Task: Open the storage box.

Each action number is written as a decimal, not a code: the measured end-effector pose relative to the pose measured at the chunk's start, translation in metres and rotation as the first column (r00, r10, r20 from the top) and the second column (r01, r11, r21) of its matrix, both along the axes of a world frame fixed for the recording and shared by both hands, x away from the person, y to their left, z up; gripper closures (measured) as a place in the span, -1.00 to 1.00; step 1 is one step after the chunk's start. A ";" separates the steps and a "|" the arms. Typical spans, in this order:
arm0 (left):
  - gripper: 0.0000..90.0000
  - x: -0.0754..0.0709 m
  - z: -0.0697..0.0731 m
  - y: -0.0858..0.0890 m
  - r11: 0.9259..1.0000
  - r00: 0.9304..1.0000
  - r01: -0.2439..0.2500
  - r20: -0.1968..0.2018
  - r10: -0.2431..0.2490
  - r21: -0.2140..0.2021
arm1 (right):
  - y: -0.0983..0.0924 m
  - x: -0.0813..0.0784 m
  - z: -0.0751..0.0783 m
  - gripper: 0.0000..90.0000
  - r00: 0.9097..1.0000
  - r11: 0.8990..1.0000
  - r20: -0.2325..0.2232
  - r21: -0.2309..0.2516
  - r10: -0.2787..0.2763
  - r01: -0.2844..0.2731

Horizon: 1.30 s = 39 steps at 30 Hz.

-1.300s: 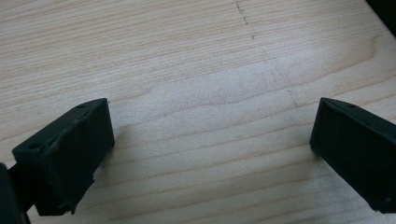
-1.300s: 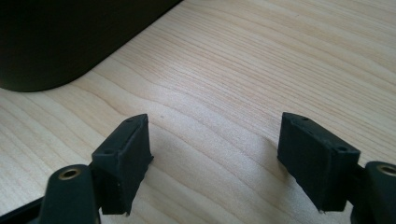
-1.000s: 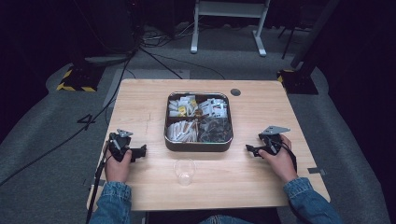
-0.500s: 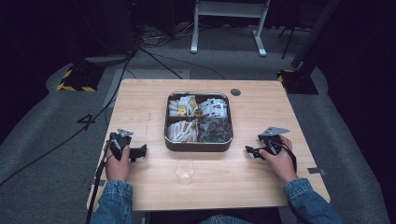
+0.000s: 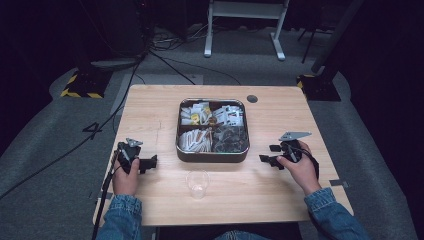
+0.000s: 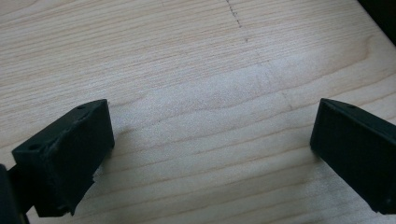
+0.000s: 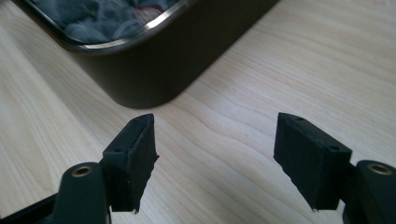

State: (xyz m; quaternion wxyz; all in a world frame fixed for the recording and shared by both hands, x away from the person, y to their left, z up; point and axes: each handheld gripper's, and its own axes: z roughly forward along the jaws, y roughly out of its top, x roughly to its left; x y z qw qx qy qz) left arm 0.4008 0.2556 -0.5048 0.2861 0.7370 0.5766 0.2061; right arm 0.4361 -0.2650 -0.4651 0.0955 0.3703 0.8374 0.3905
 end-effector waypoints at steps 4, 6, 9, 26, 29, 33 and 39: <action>-1.00 0.000 0.000 0.000 1.000 1.000 0.000 0.000 0.000 0.000 | 0.008 -0.001 0.007 -0.37 0.999 1.000 0.029 -0.012 0.025 -0.025; -1.00 0.000 0.000 0.000 1.000 1.000 0.000 0.000 0.000 0.000 | 0.014 0.000 0.011 -0.39 0.999 0.999 0.036 -0.016 0.035 -0.034; -1.00 0.000 0.000 0.000 1.000 1.000 0.000 0.000 0.000 0.000 | 0.021 0.001 0.016 -0.39 0.998 0.999 0.032 -0.013 0.051 -0.051; -1.00 0.000 0.000 0.001 1.000 1.000 0.003 0.001 -0.003 0.000 | 0.074 0.021 0.048 -0.59 0.985 0.989 0.089 0.004 0.147 -0.148; -1.00 -0.001 0.000 0.001 1.000 1.000 0.005 0.002 -0.005 -0.002 | 0.083 0.032 0.052 -0.62 0.982 0.984 0.082 0.048 0.169 -0.173; -1.00 -0.001 0.000 0.002 1.000 1.000 0.007 0.000 -0.007 -0.002 | 0.092 0.043 0.054 -0.55 0.985 0.987 0.088 0.033 0.151 -0.154; -1.00 -0.001 0.000 0.002 1.000 1.000 0.014 0.001 -0.014 0.000 | 0.103 0.057 0.054 -0.42 0.984 0.987 0.091 0.012 0.156 -0.158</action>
